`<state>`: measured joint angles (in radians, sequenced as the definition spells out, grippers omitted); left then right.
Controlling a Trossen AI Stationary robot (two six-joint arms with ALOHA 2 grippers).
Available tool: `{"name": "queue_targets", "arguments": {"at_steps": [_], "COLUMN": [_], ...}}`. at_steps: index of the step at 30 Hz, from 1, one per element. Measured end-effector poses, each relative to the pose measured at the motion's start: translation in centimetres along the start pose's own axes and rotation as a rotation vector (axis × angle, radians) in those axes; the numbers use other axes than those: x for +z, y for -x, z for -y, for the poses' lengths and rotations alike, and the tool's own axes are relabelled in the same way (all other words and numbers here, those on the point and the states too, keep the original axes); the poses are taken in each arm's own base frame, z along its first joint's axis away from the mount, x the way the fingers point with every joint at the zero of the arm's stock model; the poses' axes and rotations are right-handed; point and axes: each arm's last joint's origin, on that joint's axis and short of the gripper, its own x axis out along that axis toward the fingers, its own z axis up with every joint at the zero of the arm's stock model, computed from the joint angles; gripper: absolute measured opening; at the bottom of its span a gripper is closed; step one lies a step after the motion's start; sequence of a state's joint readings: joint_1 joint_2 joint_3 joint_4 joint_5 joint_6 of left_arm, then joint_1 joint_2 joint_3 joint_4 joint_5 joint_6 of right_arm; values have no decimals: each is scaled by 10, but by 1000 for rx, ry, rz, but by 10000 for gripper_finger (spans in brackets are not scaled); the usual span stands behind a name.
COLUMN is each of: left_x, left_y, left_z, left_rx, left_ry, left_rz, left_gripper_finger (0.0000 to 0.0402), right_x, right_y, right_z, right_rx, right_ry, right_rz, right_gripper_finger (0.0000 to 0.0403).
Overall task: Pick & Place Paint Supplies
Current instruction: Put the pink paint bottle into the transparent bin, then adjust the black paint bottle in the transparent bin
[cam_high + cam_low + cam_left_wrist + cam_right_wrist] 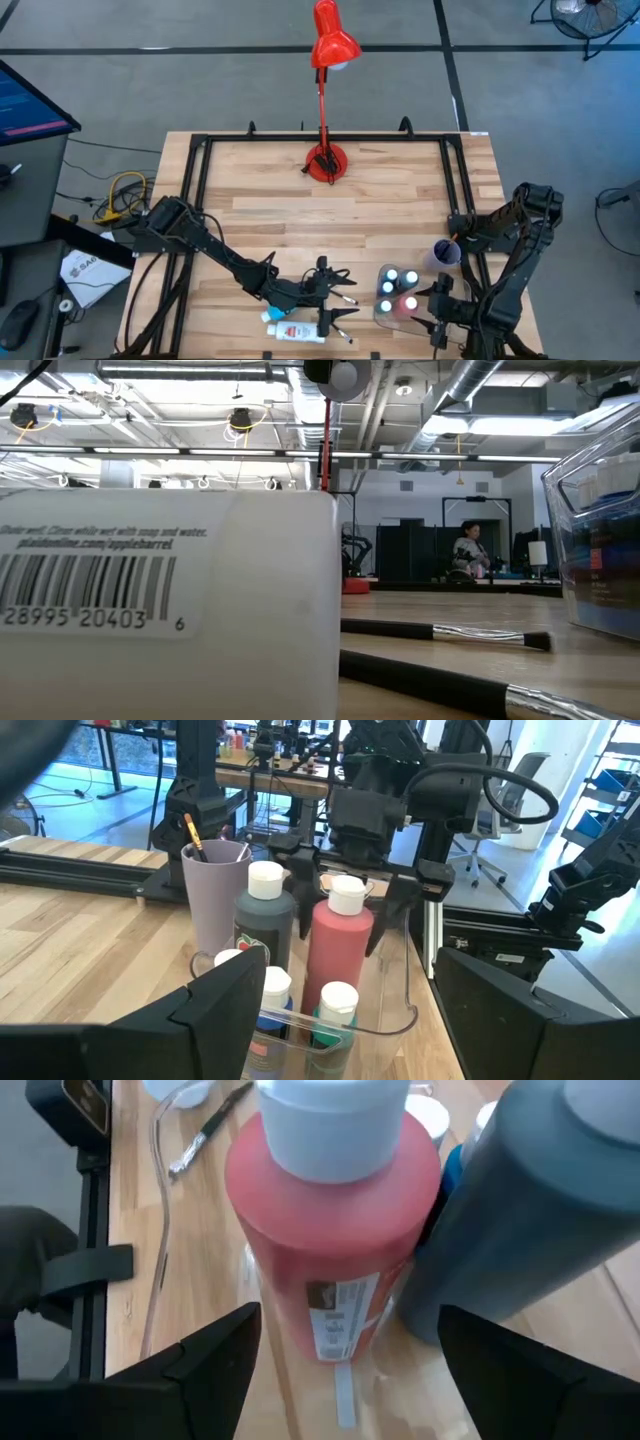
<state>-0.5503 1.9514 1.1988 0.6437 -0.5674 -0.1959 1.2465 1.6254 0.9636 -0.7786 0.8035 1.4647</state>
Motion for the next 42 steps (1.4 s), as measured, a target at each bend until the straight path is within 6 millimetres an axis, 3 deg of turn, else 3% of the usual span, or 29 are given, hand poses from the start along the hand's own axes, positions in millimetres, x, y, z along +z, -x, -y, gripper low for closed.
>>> {"name": "queue_targets", "arguments": {"at_steps": [10,22,34,42], "left_x": [0,0,0,0], "left_y": [0,0,0,0], "left_z": [0,0,0,0], "left_rx": [0,0,0,0], "left_ry": [0,0,0,0], "left_rz": [0,0,-1,-1], "left_gripper_finger": [273,273,273,273], "right_x": [-2,-14,-13,-13], "right_y": [1,-38,-27,-25], "right_z": [-1,-6,-2,10], "right_rx": [9,-115,-103,-202], "right_ry": [-6,22,50,-26], "right_rz": [-4,-58,-58,-45], "right_gripper_finger": [216,98,66,55]}}
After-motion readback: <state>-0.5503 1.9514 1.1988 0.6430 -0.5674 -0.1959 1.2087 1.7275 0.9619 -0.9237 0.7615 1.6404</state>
